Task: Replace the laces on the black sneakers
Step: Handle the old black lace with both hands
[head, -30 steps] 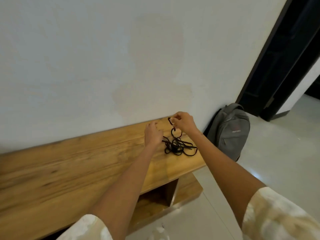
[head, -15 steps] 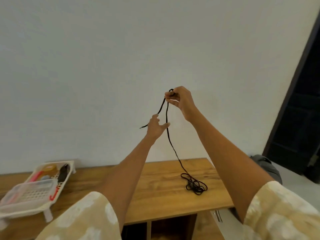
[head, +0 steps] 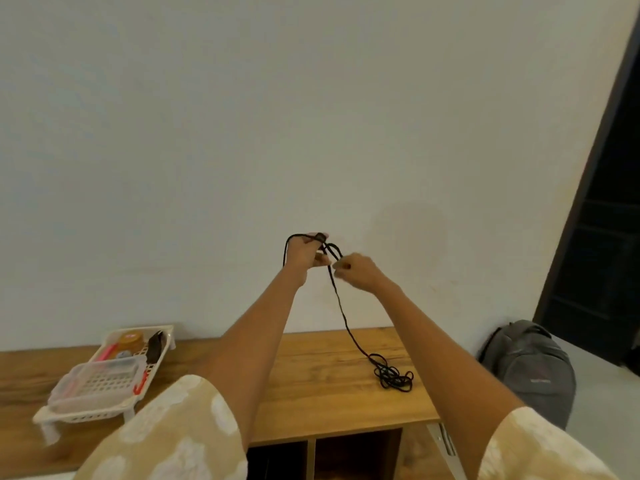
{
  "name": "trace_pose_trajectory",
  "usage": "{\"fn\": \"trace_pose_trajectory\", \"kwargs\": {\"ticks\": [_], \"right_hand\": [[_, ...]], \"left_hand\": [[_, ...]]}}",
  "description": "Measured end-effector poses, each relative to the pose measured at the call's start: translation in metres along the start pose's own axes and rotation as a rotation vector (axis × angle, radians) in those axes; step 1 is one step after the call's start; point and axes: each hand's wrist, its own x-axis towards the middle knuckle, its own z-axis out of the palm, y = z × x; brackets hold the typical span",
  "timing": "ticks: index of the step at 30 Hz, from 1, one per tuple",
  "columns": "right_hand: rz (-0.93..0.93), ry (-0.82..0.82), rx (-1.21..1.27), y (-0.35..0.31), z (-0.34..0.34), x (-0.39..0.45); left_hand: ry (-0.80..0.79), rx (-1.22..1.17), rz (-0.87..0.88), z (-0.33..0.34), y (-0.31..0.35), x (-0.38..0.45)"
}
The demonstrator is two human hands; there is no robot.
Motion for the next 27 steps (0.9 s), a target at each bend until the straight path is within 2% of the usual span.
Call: {"fn": "trace_pose_trajectory", "kwargs": {"ticks": [2, 3, 5, 8, 10, 12, 15, 17, 19, 22, 24, 26, 27], "right_hand": [[0.064, -0.187, 0.015, 0.003, 0.012, -0.003], [0.083, -0.178, 0.086, 0.003, 0.015, -0.001], [0.119, 0.025, 0.306, -0.003, 0.011, 0.006], [0.098, 0.327, 0.523, -0.02, -0.017, 0.021], [0.001, 0.422, 0.515, -0.034, -0.037, 0.031], [-0.059, 0.444, 0.582, -0.047, -0.05, 0.037], [-0.127, 0.446, 0.783, -0.064, -0.067, 0.04], [-0.161, 0.466, 0.846, -0.066, -0.074, 0.042], [-0.157, 0.508, 0.849, -0.061, -0.078, 0.041], [-0.033, 0.594, 0.787, -0.041, -0.071, 0.039], [0.048, 0.571, 0.699, -0.028, -0.059, 0.031], [0.053, 0.373, 0.562, -0.026, -0.041, 0.01], [0.033, 0.21, 0.463, -0.027, -0.032, -0.004]], "left_hand": [[-0.101, -0.062, 0.032, 0.002, 0.018, -0.004], [-0.142, -0.063, 0.058, 0.002, 0.026, -0.004], [-0.168, 0.011, 0.131, 0.001, 0.037, -0.004], [-0.081, 0.137, 0.192, -0.002, 0.035, -0.003], [-0.018, 0.096, 0.142, 0.001, 0.024, -0.004], [-0.01, 0.073, 0.063, 0.01, 0.01, -0.003], [-0.094, 0.308, -0.04, 0.028, -0.014, 0.004], [-0.152, 0.361, -0.091, 0.031, -0.029, 0.006], [-0.208, 0.389, -0.162, 0.024, -0.04, 0.005], [-0.275, 0.556, -0.337, -0.005, -0.057, -0.004], [-0.316, 0.669, -0.405, -0.032, -0.065, -0.011], [-0.353, 0.759, -0.442, -0.058, -0.063, -0.022], [-0.382, 0.79, -0.456, -0.068, -0.058, -0.028]]}}
